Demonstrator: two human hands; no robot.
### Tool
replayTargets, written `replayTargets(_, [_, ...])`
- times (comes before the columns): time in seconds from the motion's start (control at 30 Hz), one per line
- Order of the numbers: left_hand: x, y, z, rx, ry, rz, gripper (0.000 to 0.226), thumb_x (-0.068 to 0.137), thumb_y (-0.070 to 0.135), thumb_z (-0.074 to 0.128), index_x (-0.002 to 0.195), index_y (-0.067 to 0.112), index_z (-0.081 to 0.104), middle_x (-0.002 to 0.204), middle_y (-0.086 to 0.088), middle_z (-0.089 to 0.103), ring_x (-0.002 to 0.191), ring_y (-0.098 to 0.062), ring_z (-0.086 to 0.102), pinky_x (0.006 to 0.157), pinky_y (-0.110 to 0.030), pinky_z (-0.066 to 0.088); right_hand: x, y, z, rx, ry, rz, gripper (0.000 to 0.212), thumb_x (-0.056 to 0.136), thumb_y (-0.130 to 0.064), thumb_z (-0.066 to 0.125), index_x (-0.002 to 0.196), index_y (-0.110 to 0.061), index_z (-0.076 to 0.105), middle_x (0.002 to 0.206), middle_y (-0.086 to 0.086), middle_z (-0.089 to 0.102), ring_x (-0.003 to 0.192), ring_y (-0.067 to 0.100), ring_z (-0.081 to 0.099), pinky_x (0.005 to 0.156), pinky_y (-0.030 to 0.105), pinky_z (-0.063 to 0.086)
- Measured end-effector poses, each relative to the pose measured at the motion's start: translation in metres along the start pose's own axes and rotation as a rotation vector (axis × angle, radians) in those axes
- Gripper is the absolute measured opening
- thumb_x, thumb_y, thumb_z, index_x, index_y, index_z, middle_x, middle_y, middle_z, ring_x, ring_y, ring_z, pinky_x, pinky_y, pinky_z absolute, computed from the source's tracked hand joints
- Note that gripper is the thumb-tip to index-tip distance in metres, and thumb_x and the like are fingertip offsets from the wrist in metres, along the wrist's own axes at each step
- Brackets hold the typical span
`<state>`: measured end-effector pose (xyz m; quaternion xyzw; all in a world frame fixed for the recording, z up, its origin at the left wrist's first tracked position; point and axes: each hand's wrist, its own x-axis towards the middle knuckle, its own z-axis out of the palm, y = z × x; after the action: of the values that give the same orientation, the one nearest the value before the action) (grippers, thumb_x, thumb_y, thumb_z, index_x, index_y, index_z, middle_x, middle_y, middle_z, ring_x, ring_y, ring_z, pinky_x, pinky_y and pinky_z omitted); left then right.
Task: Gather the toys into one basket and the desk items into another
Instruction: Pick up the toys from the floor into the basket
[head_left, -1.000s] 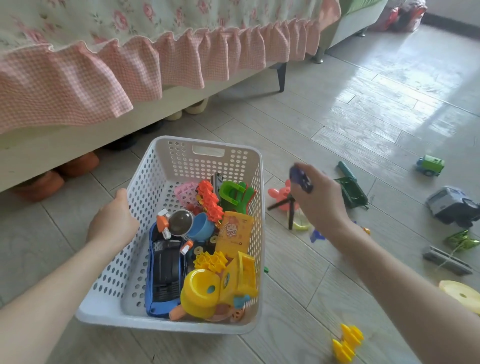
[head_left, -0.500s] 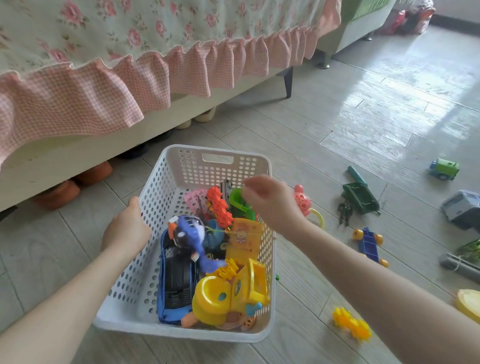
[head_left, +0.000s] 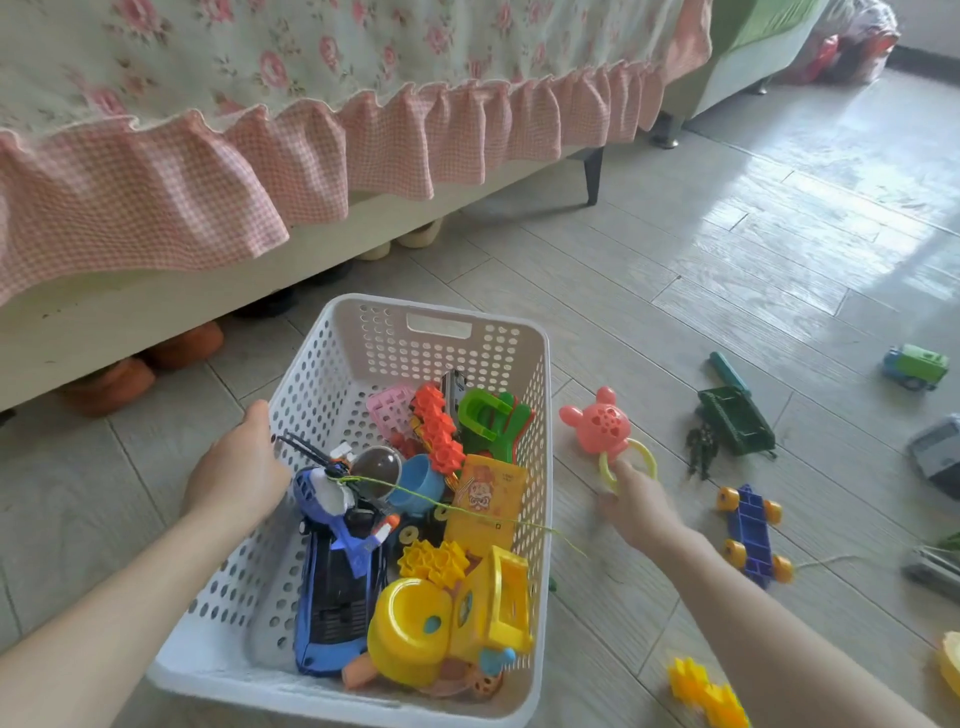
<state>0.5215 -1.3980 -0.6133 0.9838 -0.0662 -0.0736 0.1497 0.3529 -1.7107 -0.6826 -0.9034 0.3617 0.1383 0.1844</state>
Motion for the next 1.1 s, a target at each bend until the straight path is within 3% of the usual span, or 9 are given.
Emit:
replayTargets(0.17, [0.0, 0.001, 0.0, -0.009, 0.013, 0.001, 0.037, 0.085, -0.002, 0.04, 0.12, 0.009, 0.038, 0.075, -0.006, 0.052, 0.064, -0.028, 0.05, 0.052, -0.031, 0.038, 0.006, 0.008, 0.023, -0.049, 0.064, -0.005, 0.034, 0.086, -0.011, 0.05, 0.12, -0.012, 0.045, 0.117, 0.01, 0.058, 0.108, 0.03, 0.053, 0.073, 0.03, 0.039])
replayTargets(0.27, [-0.001, 0.001, 0.0, -0.016, 0.01, 0.005, 0.035, 0.085, -0.001, 0.041, 0.118, 0.009, 0.038, 0.081, -0.009, 0.053, 0.066, -0.029, 0.049, 0.053, -0.032, 0.038, 0.003, 0.009, 0.028, -0.083, 0.108, -0.026, 0.009, 0.09, -0.016, 0.046, 0.097, -0.013, 0.05, 0.108, 0.011, 0.061, 0.099, 0.031, 0.055, 0.071, 0.032, 0.04])
replayTargets(0.43, [-0.001, -0.001, 0.001, -0.024, 0.006, 0.013, 0.035, 0.083, -0.004, 0.04, 0.116, 0.009, 0.038, 0.085, -0.012, 0.056, 0.07, -0.031, 0.052, 0.055, -0.033, 0.038, -0.008, -0.013, -0.001, 0.355, 0.393, -0.064, 0.016, 0.09, -0.012, 0.053, 0.084, 0.002, 0.057, 0.082, 0.011, 0.052, 0.076, 0.027, 0.047, 0.059, 0.03, 0.027])
replayTargets(0.57, [0.001, -0.002, 0.003, -0.024, 0.002, 0.017, 0.036, 0.084, -0.002, 0.04, 0.117, 0.011, 0.038, 0.088, -0.013, 0.06, 0.069, -0.031, 0.054, 0.054, -0.033, 0.041, -0.029, -0.052, -0.034, 0.436, 0.579, -0.306, 0.014, 0.09, -0.009, 0.055, 0.09, 0.004, 0.061, 0.084, 0.006, 0.049, 0.074, 0.025, 0.047, 0.064, 0.029, 0.03])
replayTargets(0.73, [-0.002, 0.001, 0.0, -0.032, -0.005, 0.027, 0.033, 0.084, -0.004, 0.039, 0.114, 0.008, 0.039, 0.083, -0.01, 0.054, 0.068, -0.03, 0.051, 0.051, -0.031, 0.036, -0.052, -0.098, -0.037, 0.272, 0.516, -0.628, 0.014, 0.086, -0.007, 0.059, 0.089, 0.001, 0.069, 0.088, 0.016, 0.063, 0.078, 0.025, 0.053, 0.068, 0.029, 0.038])
replayTargets(0.8, [-0.003, 0.002, -0.001, -0.033, -0.004, 0.025, 0.034, 0.084, -0.004, 0.039, 0.114, 0.009, 0.039, 0.083, -0.01, 0.053, 0.067, -0.028, 0.051, 0.05, -0.03, 0.034, -0.059, -0.107, -0.031, 0.246, 0.428, -0.661, 0.018, 0.088, -0.01, 0.057, 0.1, -0.003, 0.069, 0.097, 0.014, 0.063, 0.085, 0.024, 0.054, 0.071, 0.029, 0.043])
replayTargets(0.93, [-0.004, 0.002, -0.002, -0.057, -0.002, 0.029, 0.036, 0.085, -0.004, 0.039, 0.118, 0.009, 0.041, 0.085, -0.012, 0.053, 0.066, -0.028, 0.045, 0.052, -0.031, 0.032, -0.066, -0.097, -0.03, 0.334, 0.301, -0.608, 0.037, 0.088, -0.014, 0.061, 0.124, -0.008, 0.057, 0.121, 0.009, 0.057, 0.108, 0.023, 0.053, 0.092, 0.031, 0.044])
replayTargets(1.0, [-0.004, 0.002, -0.003, -0.077, 0.001, 0.031, 0.037, 0.084, -0.004, 0.039, 0.119, 0.009, 0.042, 0.092, -0.017, 0.058, 0.069, -0.028, 0.045, 0.057, -0.033, 0.034, -0.071, -0.077, -0.036, 0.419, 0.377, -0.497, 0.035, 0.088, -0.012, 0.06, 0.122, -0.005, 0.058, 0.12, 0.011, 0.059, 0.108, 0.023, 0.056, 0.091, 0.026, 0.042])
replayTargets(1.1, [-0.007, 0.003, -0.003, -0.118, 0.015, 0.065, 0.036, 0.086, -0.002, 0.04, 0.12, 0.009, 0.044, 0.088, -0.015, 0.057, 0.071, -0.029, 0.046, 0.059, -0.034, 0.035, -0.077, -0.025, -0.035, 0.394, 0.434, -0.231, 0.028, 0.09, -0.015, 0.058, 0.116, -0.005, 0.061, 0.116, 0.013, 0.062, 0.106, 0.028, 0.058, 0.087, 0.031, 0.043])
